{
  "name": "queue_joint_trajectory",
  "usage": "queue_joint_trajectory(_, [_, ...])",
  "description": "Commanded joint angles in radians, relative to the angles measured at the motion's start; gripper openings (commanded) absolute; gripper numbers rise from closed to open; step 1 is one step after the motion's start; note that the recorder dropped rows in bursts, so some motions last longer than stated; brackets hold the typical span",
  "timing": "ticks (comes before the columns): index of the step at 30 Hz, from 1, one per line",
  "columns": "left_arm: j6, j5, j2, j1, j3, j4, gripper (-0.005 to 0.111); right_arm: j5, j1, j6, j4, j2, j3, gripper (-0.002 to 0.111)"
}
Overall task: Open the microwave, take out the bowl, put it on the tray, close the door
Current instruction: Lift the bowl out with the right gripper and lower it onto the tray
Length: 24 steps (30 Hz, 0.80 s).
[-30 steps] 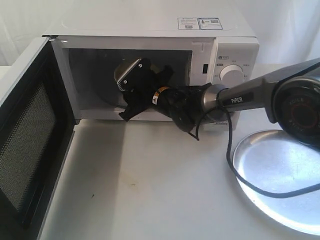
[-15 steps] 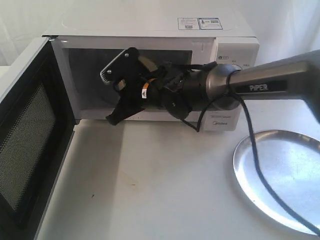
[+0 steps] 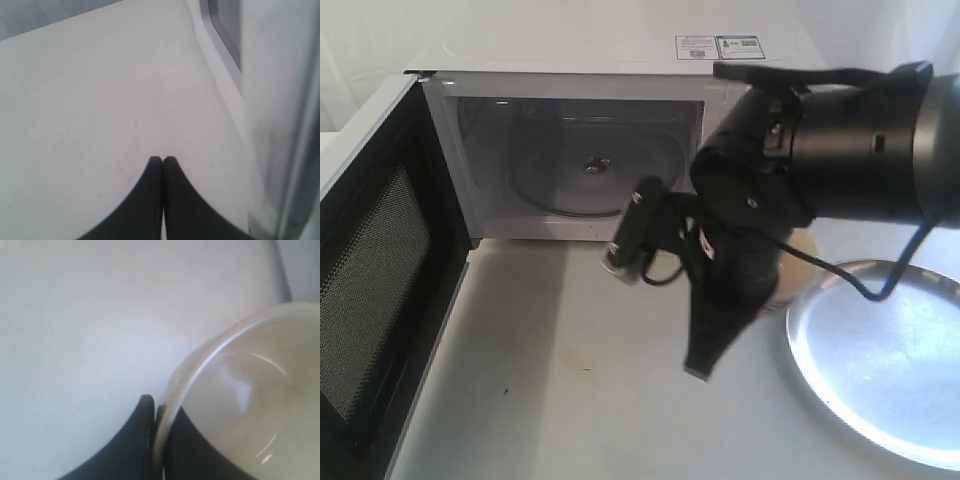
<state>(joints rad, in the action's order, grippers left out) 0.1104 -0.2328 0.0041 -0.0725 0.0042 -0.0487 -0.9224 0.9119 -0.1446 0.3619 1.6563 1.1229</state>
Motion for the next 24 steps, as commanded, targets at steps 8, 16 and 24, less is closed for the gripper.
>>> queue_joint_trajectory(8, [-0.002, 0.001, -0.004, 0.004, -0.004, 0.004, 0.0, 0.092, -0.12, 0.42, 0.403, 0.008, -0.246, 0.0])
queue_joint_trajectory(16, [-0.002, 0.001, -0.004, 0.004, -0.004, 0.004, 0.0, 0.152, -0.155, 0.416, 0.451, 0.02, -0.275, 0.005])
queue_joint_trajectory(24, [-0.002, 0.001, -0.004, 0.004, -0.004, 0.004, 0.0, 0.116, -0.155, 0.422, 0.469, 0.02, -0.275, 0.026])
